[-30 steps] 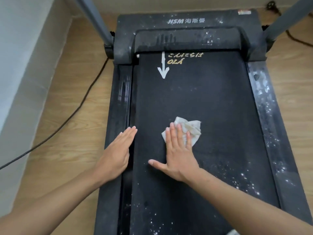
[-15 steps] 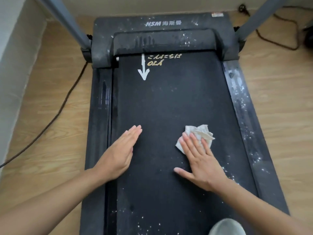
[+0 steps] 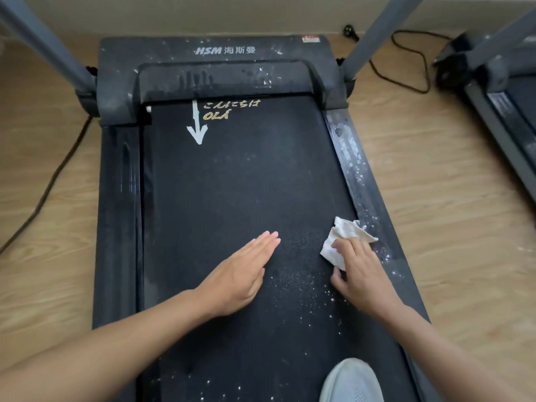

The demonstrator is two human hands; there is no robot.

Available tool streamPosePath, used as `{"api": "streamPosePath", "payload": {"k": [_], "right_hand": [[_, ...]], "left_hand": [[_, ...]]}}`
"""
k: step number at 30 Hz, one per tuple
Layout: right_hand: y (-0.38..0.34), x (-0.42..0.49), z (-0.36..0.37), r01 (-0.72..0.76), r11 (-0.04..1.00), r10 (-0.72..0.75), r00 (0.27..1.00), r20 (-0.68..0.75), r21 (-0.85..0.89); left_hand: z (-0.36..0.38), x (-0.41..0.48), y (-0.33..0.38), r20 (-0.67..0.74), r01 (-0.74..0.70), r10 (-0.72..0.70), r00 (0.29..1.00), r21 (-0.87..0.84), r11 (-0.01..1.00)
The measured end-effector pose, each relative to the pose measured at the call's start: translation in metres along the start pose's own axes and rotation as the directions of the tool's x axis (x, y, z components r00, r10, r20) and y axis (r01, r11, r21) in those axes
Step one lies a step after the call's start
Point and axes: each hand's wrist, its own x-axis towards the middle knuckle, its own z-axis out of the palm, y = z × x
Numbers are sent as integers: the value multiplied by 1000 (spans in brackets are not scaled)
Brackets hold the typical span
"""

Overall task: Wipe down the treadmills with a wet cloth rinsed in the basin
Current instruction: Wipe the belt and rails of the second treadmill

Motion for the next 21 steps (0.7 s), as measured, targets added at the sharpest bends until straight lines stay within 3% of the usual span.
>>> {"api": "streamPosePath", "payload": {"k": [4, 7, 10, 12, 16, 18, 21], "right_hand": [[-4, 23, -3, -135, 987, 134, 991, 15, 85], [-25, 35, -25, -144, 933, 128, 989, 67, 329], [-64, 43, -62, -204, 757, 117, 977, 178, 621], [-82, 48, -85, -198, 667, 75, 977, 200, 718], [-99, 53, -110, -271, 438, 118, 962, 244, 857], [-105, 52, -110, -269, 376, 200, 958, 206, 887], [-113, 46, -101, -196, 423, 319, 946, 57, 885]], "left_hand": [[4, 4, 6, 26, 14, -13, 1000, -38, 999], [-8, 16, 19, -2, 171, -175, 984, -204, 964], [-42, 36, 39, -16, 182, -205, 979, -397, 900], [-69, 46, 52, -21, 128, -155, 988, -464, 877], [-116, 54, 62, 116, 225, -193, 974, -548, 806], [-126, 53, 62, 176, 267, -201, 964, -593, 759], [-124, 50, 66, 125, 350, -361, 924, -654, 670]]}}
